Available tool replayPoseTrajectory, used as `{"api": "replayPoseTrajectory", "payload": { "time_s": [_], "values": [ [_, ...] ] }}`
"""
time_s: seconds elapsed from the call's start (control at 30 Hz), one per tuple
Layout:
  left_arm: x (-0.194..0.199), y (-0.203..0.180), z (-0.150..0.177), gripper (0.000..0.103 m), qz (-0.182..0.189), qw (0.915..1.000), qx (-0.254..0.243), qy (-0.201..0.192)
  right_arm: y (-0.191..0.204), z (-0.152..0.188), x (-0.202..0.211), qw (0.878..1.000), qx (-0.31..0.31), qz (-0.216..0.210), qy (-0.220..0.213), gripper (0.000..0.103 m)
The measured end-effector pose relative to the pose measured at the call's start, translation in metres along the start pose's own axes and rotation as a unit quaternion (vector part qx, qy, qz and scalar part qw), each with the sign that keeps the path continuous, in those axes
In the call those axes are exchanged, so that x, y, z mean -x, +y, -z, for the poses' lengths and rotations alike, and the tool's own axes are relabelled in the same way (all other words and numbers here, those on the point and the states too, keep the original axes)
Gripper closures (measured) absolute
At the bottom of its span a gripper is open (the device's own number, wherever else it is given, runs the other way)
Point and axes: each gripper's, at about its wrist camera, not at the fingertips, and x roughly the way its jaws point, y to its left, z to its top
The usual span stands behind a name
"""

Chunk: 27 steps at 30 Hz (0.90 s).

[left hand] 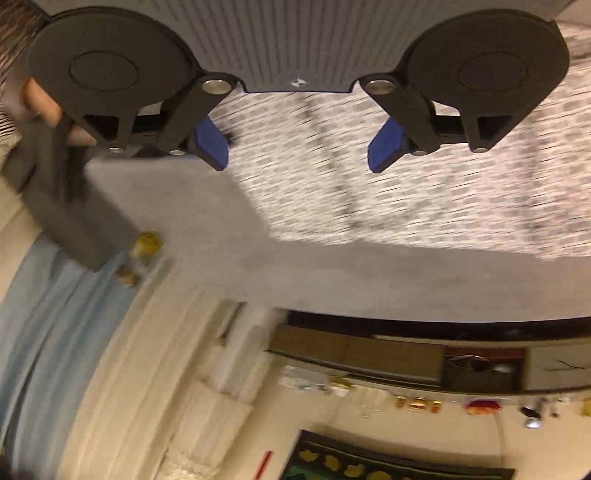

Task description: Fold clothes

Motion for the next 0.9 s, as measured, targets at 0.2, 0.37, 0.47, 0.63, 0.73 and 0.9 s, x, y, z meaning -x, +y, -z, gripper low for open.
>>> {"api": "replayPoseTrajectory", "payload": {
  "time_s": [0.2,0.37,0.47,0.63,0.73,0.9],
  "values": [
    [-0.098,-0.07,-0.034,0.016,-0.035,0.9939,-0.065,0.081,0.032,0.018,0.006,0.997,0.079,-0.004,-0.016,0.053],
    [-0.179,-0.109,-0.032,0.028,-0.074,0.9736,-0.136,0.168,0.034,0.024,0.014,0.992,0.118,-0.001,-0.054,0.091],
    [-0.187,-0.114,-0.029,0.068,-0.088,0.9686,-0.16,0.168,0.032,0.021,0.021,0.991,0.117,-0.021,-0.068,0.093],
    [-0.143,-0.097,-0.044,0.099,-0.082,0.9828,-0.125,0.108,0.038,0.02,0.048,0.98,0.123,-0.078,-0.134,0.095],
    [-0.084,-0.06,-0.059,0.099,-0.085,0.9938,-0.053,0.049,0.043,0.026,0.08,0.957,0.127,-0.152,-0.211,0.091],
    [-0.015,0.05,-0.041,0.097,-0.133,0.9853,0.107,-0.001,0.054,0.031,0.08,0.947,0.13,-0.211,-0.206,0.055]
  ]
}}
